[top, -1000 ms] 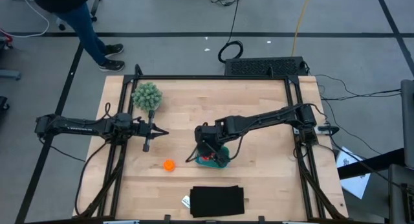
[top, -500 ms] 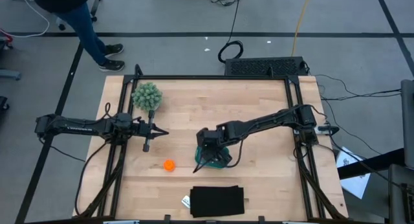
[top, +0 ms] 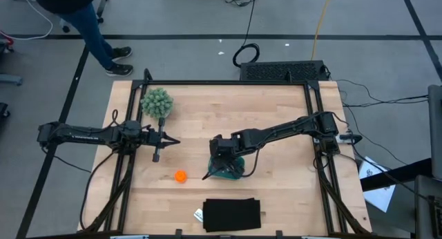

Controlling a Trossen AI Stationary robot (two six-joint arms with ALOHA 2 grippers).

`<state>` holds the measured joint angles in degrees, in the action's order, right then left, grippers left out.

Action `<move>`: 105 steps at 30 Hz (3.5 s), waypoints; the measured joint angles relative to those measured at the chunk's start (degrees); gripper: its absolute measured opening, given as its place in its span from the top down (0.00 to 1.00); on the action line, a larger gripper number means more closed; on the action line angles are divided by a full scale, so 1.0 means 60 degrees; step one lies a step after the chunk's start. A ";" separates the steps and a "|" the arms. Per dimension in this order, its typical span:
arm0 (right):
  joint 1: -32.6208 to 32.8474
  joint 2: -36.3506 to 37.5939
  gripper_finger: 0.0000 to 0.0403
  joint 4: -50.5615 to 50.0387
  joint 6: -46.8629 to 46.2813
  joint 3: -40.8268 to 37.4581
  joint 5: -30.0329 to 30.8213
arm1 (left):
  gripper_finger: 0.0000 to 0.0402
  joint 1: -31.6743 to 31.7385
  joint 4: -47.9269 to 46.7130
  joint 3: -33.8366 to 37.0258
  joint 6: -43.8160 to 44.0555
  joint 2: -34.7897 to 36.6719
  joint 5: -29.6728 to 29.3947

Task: Pick and placing Produce into tupperware
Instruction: Put the apple into the bin

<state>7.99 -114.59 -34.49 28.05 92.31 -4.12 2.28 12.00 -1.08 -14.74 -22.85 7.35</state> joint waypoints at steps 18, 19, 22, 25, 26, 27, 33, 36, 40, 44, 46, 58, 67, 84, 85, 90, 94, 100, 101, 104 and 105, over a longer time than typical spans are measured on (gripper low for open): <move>0.0382 -0.0346 0.37 0.0241 -0.0357 0.0003 0.0502 | 1.00 0.0000 -0.0100 0.0000 0.0007 -0.0003 0.0000; 0.0382 -0.0373 0.37 0.0270 -0.0341 0.0017 0.0506 | 1.00 0.0000 -0.0100 0.0000 0.0011 -0.0004 0.0000; 0.0379 -0.0430 0.37 0.0150 -0.0467 0.0006 0.0514 | 1.00 0.0000 -0.0119 0.0000 0.0011 -0.0002 0.0000; 0.0367 -0.0419 0.37 0.0203 -0.0522 0.0000 0.0519 | 1.00 0.0000 -0.0119 0.0000 0.0018 -0.0004 0.0000; 0.0353 -0.0412 0.37 0.0241 -0.0529 0.0008 0.0529 | 1.00 0.0000 -0.0115 0.0000 0.0025 -0.0002 0.0000; 0.0338 -0.0412 0.37 0.0260 -0.0554 0.0011 0.0536 | 1.00 0.0000 -0.0111 0.0000 0.0035 0.0000 0.0000; 0.0299 -0.0412 0.37 0.0471 -0.0533 -0.0194 0.0648 | 1.00 0.0000 -0.0112 0.0000 0.0036 -0.0001 0.0000; 0.0305 -0.0427 0.37 0.0536 -0.0519 -0.0483 0.0931 | 1.00 0.0000 -0.0111 0.0000 0.0036 -0.0001 0.0000; 0.0295 -0.0424 0.37 0.0597 -0.0513 -0.0629 0.0940 | 1.00 0.0000 -0.0111 0.0000 0.0036 -0.0003 0.0000; 0.0294 -0.0423 0.37 0.0692 -0.0494 -0.0645 0.0940 | 1.00 0.0000 -0.0108 0.0000 0.0033 -0.0004 0.0000; 0.0291 -0.0423 0.37 0.0744 -0.0448 -0.0645 0.0940 | 1.00 0.0000 -0.0109 0.0000 0.0033 -0.0004 0.0000; 0.0149 -0.0702 0.37 0.0792 -0.0564 -0.0624 0.0680 | 1.00 0.0000 -0.0104 0.0000 0.0004 0.0000 0.0004; 0.0084 -0.0707 0.37 0.0765 -0.0770 -0.0627 0.0667 | 1.00 0.0000 -0.0122 0.0000 0.0011 -0.0003 -0.0007; 0.0022 -0.0745 0.28 0.0577 -0.1268 -0.0654 0.0641 | 1.00 0.0000 -0.0122 0.0000 0.0036 -0.0001 -0.0005; 0.0013 -0.0767 0.26 0.0485 -0.1318 -0.0677 0.0644 | 1.00 0.0000 -0.0122 0.0000 0.0036 -0.0003 -0.0004; -0.0029 -0.0750 0.22 0.0498 -0.1371 -0.0664 0.0645 | 1.00 0.0000 -0.0124 0.0000 0.0036 -0.0004 -0.0004; -0.0029 -0.0750 0.22 0.0503 -0.1427 -0.0665 0.0653 | 1.00 0.0000 -0.0130 0.0000 0.0036 -0.0003 -0.0004; -0.0025 -0.0750 0.22 0.0515 -0.1473 -0.0661 0.0669 | 1.00 0.0000 -0.0133 0.0000 0.0036 -0.0003 -0.0004; -0.0025 -0.0750 0.22 0.0525 -0.1496 -0.0654 0.0670 | 1.00 0.0000 -0.0133 0.0000 0.0036 -0.0001 -0.0004; -0.0025 -0.0711 0.22 0.0474 -0.1552 -0.0652 0.0670 | 1.00 0.0000 -0.0133 0.0000 0.0036 0.0000 -0.0004; -0.0025 -0.0690 0.22 0.0471 -0.1565 -0.0649 0.0674 | 1.00 0.0000 -0.0133 0.0000 0.0036 -0.0004 0.0000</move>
<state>7.84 -118.73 -31.66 18.65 88.42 -0.08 2.28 11.20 -1.08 -14.52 -22.87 7.35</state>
